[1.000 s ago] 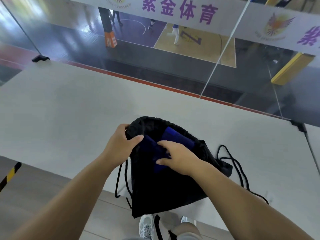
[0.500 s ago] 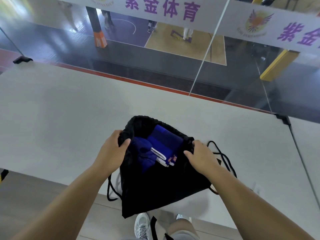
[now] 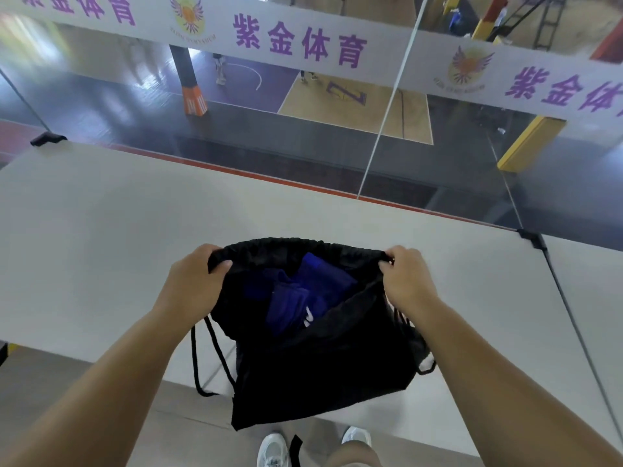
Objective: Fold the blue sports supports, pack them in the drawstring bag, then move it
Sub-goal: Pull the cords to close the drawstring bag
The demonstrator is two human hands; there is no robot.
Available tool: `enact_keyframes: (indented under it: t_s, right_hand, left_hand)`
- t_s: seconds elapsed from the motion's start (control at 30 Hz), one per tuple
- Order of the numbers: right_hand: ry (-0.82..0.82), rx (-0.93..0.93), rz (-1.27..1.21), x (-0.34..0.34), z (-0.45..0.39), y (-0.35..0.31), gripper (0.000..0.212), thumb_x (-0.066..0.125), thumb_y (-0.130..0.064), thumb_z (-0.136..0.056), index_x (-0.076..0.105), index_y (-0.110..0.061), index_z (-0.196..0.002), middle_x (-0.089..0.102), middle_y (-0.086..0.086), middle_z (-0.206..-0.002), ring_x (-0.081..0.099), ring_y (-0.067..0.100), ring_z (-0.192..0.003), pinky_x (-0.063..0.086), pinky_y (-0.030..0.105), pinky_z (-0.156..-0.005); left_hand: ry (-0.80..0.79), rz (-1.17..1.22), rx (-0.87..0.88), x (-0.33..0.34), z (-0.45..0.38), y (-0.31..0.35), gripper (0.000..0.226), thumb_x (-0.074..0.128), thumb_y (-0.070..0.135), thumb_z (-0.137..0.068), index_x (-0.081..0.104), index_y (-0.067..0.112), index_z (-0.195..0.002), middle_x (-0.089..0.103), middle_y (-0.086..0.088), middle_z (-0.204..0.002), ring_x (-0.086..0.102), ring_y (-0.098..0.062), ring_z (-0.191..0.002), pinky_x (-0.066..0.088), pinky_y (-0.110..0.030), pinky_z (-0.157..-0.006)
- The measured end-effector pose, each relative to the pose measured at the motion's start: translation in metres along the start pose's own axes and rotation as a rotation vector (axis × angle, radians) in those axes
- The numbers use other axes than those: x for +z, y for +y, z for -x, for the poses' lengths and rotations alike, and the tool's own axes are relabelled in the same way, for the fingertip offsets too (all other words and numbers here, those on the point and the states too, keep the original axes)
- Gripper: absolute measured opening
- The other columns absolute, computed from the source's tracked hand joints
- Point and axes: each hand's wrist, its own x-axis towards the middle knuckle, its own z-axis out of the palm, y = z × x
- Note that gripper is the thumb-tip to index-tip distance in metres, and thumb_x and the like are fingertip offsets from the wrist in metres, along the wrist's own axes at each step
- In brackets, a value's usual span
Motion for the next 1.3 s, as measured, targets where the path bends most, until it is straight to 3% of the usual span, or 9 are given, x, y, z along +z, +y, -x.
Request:
enact_keyframes:
  t_s: [0.23, 0.43, 0.63, 0.8, 0.9, 1.0, 1.07, 1.2, 1.3]
  right_hand:
    - [0.356, -0.183, -0.224, -0.068, 0.016, -0.029, 0.016, 0.043, -0.013, -0.099, 0.052, -0.008, -0.112, 0.038, 0.0, -0.114, 0.04, 0.011, -0.094, 0.032, 0.018, -0.085]
    - [0.068, -0.135, 0.113, -0.082, 0.001, -0.02, 0.006, 0.038, -0.014, -0.099, 0.043, -0.013, -0.101, 0.06, 0.007, -0.079, 0.056, 0.019, -0.066, 0.039, 0.034, -0.052]
    - [0.124, -0.197, 0.366, -0.114, -0.007, -0.03, 0.011, 0.036, -0.005, -0.095, 0.039, -0.015, -0.1, 0.058, 0.008, -0.072, 0.057, 0.023, -0.063, 0.04, 0.036, -0.049]
    - [0.46, -0.311, 0.038, -0.171, -0.001, -0.052, 0.013, 0.04, -0.018, -0.099, 0.048, -0.012, -0.107, 0.058, 0.002, -0.078, 0.053, 0.023, -0.069, 0.039, 0.035, -0.06]
    - [0.678, -0.368, -0.188, -0.19, 0.007, -0.057, 0.015, 0.045, -0.017, -0.098, 0.052, -0.008, -0.107, 0.053, -0.001, -0.088, 0.048, 0.019, -0.078, 0.035, 0.031, -0.071]
    - [0.385, -0.244, 0.017, -0.194, -0.006, -0.048, 0.014, 0.045, -0.022, -0.098, 0.051, -0.009, -0.097, 0.054, 0.002, -0.083, 0.055, 0.026, -0.08, 0.038, 0.034, -0.068]
    - [0.253, -0.156, 0.17, -0.2, -0.012, -0.041, 0.018, 0.043, -0.024, -0.097, 0.049, -0.011, -0.088, 0.055, 0.005, -0.078, 0.06, 0.032, -0.084, 0.04, 0.036, -0.066]
    - [0.654, -0.344, -0.151, -0.218, -0.002, -0.036, 0.02, 0.042, -0.022, -0.099, 0.055, -0.009, -0.108, 0.059, 0.002, -0.092, 0.055, 0.019, -0.082, 0.042, 0.033, -0.073]
    - [0.681, -0.333, -0.255, -0.229, -0.006, -0.03, 0.019, 0.042, -0.023, -0.1, 0.053, -0.01, -0.109, 0.056, 0.002, -0.093, 0.053, 0.019, -0.084, 0.039, 0.033, -0.074]
  left_hand:
    - [0.141, 0.057, 0.145, -0.035, -0.009, 0.039, 0.018, 0.05, 0.029, -0.095, 0.059, 0.015, -0.101, 0.061, -0.001, -0.087, 0.054, -0.02, -0.08, 0.036, -0.028, -0.064]
    - [-0.061, -0.284, 0.187, -0.025, -0.027, 0.031, 0.006, 0.045, 0.015, -0.094, 0.05, 0.012, -0.093, 0.054, -0.005, -0.069, 0.051, -0.019, -0.06, 0.04, -0.032, -0.052]
    - [-0.041, -0.433, 0.323, -0.034, -0.04, 0.049, 0.015, 0.039, 0.025, -0.098, 0.045, 0.013, -0.091, 0.049, -0.003, -0.062, 0.048, -0.02, -0.055, 0.035, -0.029, -0.051]
    - [0.201, 0.065, 0.341, -0.088, -0.05, 0.113, 0.021, 0.062, 0.038, -0.087, 0.059, 0.018, -0.089, 0.062, 0.001, -0.081, 0.058, -0.018, -0.073, 0.043, -0.033, -0.067]
    - [0.085, 0.399, 0.374, -0.102, -0.045, 0.145, 0.017, 0.067, 0.034, -0.083, 0.063, 0.024, -0.096, 0.069, 0.001, -0.087, 0.066, -0.018, -0.076, 0.053, -0.036, -0.074]
    - [-0.057, -0.019, 0.437, -0.088, -0.039, 0.158, 0.01, 0.068, 0.026, -0.084, 0.061, 0.019, -0.082, 0.065, 0.0, -0.078, 0.064, -0.015, -0.071, 0.048, -0.025, -0.063]
    - [0.051, -0.069, 0.449, -0.079, -0.038, 0.165, 0.01, 0.069, 0.023, -0.084, 0.062, 0.016, -0.085, 0.061, 0.005, -0.076, 0.059, -0.009, -0.068, 0.041, -0.016, -0.059]
    - [0.488, 0.259, 0.532, -0.086, -0.036, 0.185, 0.031, 0.067, 0.027, -0.085, 0.059, 0.016, -0.113, 0.057, 0.006, -0.097, 0.054, -0.013, -0.091, 0.042, -0.028, -0.085]
    - [0.332, 0.141, 0.55, -0.089, -0.053, 0.188, 0.027, 0.066, 0.028, -0.086, 0.06, 0.015, -0.109, 0.063, 0.0, -0.094, 0.06, -0.021, -0.088, 0.047, -0.037, -0.083]
